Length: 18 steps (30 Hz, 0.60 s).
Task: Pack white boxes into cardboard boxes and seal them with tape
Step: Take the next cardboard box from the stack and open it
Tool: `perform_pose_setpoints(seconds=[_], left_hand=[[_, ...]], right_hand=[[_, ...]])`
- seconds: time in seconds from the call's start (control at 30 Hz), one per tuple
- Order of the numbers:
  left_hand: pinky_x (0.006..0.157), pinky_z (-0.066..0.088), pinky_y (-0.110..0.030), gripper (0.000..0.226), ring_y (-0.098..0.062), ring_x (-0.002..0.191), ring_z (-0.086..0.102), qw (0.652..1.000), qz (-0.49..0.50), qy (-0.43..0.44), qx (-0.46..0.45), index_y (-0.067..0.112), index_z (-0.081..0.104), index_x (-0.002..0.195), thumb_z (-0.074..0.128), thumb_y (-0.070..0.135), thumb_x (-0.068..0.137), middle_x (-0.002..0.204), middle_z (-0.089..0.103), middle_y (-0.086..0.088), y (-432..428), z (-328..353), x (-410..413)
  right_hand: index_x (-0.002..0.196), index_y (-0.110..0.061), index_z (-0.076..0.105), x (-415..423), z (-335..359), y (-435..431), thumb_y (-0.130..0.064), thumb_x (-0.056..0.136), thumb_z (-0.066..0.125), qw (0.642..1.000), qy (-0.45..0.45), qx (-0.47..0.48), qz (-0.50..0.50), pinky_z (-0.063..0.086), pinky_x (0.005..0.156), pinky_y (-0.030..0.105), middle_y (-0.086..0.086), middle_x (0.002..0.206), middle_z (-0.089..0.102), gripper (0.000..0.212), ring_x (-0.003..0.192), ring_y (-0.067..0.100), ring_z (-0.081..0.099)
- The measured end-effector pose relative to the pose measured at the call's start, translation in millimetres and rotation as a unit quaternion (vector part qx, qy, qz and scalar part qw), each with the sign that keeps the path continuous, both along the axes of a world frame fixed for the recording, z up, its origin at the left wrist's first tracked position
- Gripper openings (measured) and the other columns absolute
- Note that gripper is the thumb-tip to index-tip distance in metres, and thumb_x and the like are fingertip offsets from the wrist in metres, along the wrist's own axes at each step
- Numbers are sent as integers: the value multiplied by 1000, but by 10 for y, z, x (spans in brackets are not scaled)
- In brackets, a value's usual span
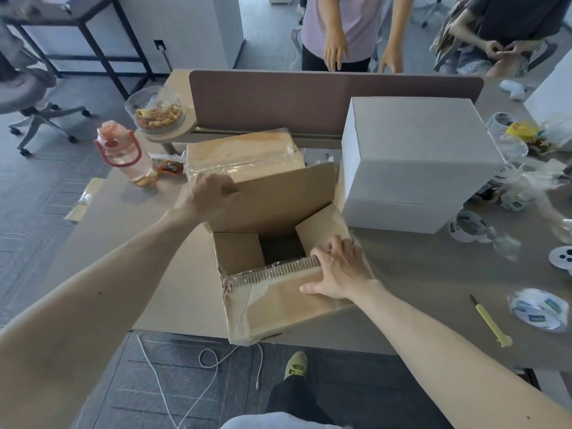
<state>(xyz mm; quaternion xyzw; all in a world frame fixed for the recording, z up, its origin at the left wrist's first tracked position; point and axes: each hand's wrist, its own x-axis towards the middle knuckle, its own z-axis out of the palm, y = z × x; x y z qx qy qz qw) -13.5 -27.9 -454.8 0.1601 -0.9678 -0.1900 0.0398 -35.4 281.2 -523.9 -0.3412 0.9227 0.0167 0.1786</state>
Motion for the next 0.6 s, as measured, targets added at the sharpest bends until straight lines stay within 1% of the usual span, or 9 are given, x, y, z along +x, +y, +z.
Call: perform_pose_setpoints(seconds=[0.03,0.1,0.13,0.2,0.27,0.4,0.47,0.5,0.6], left_hand=[[81,54,-40,30,-28,96,65,999,29,27,-26,22,70,110,71,39,86,102,68,-4,-15,-11,3],[94,44,-50,54,-36,117,52,994,57,46,-77,18,56,130,78,30,81,125,55,-13,-14,-68,22],[95,39,-52,61,-37,120,47,992,62,50,-100,16,52,132,80,26,78,127,50,-15,-3,-96,34],[94,37,-51,57,-39,116,49,991,49,46,-117,12,52,126,80,19,76,120,50,-17,41,-173,54],[95,38,-51,50,-40,113,52,994,22,32,-105,11,54,124,76,17,80,117,54,-17,105,-274,86],[104,40,-53,59,-39,126,47,999,28,-28,-28,17,48,139,71,34,87,138,47,-15,290,-465,222],[104,41,-55,64,-36,134,39,998,20,-57,-18,18,45,142,70,40,87,146,40,-13,358,-587,313],[104,41,-57,66,-35,138,33,997,15,-71,-19,19,44,143,70,42,87,149,36,-12,392,-656,363],[109,33,-64,71,-35,146,15,992,-2,-114,-46,26,39,145,66,53,86,157,19,-8,526,-850,500]], right_hand=[[120,-28,47,0,30,4,-85,65,52,1000,26,-9,9,36,94,44,7,121,38,80,111,28,40],[108,-27,51,8,109,34,-84,63,55,995,85,-51,19,39,88,43,4,114,43,72,105,26,44],[101,-27,54,22,162,64,-81,63,59,989,115,-91,21,39,85,42,2,109,46,66,102,24,46],[89,-26,59,85,311,173,-72,68,66,974,139,-177,28,37,82,40,-2,99,54,51,93,20,51],[84,-25,60,177,461,340,-66,74,65,971,93,-217,37,37,84,38,-8,89,61,42,84,14,54],[82,-24,67,458,729,728,-78,84,35,973,-41,-226,2,48,81,29,-14,82,66,62,75,0,59],[85,-24,69,636,777,892,-74,89,27,970,-116,-211,-35,52,77,25,-14,88,64,65,80,1,59],[91,-23,70,721,762,963,-70,91,27,970,-139,-193,-44,52,81,26,-13,96,62,63,88,2,58],[127,-26,57,889,526,1115,-56,99,33,983,-140,-110,-46,41,105,36,-5,137,41,48,129,14,38]])
